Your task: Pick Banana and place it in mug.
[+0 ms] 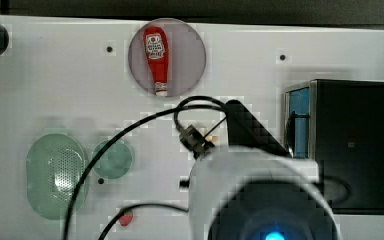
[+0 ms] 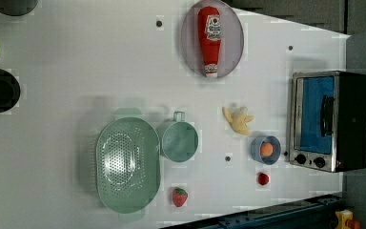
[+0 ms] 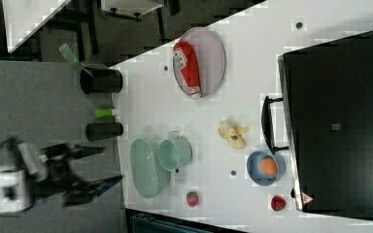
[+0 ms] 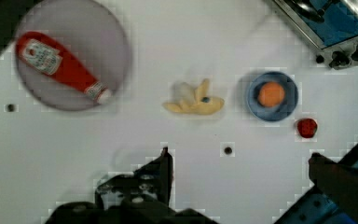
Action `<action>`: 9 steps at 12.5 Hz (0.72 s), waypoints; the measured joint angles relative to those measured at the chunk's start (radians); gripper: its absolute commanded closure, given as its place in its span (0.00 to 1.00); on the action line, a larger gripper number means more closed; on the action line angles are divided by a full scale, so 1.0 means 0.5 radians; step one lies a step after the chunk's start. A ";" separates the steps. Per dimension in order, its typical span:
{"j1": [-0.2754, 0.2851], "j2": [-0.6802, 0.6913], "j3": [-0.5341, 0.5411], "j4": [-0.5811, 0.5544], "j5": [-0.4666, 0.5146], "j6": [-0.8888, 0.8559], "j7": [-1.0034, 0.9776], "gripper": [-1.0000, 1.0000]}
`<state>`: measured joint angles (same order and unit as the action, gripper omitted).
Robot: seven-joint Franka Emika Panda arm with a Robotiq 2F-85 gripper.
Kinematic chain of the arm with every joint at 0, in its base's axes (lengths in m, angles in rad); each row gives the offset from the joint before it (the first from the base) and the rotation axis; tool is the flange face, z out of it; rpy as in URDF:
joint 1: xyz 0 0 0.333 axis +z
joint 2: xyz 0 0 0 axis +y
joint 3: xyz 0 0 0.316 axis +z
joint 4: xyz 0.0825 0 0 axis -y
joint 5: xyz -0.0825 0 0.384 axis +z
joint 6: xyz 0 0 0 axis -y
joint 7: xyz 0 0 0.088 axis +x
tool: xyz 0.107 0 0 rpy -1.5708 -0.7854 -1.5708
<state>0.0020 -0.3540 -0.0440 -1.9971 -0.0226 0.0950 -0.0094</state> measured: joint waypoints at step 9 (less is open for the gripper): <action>0.039 0.742 -0.038 -0.693 0.017 1.012 -0.519 0.00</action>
<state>0.0213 0.0172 -0.0628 -2.3438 -0.0141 0.6011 -0.2690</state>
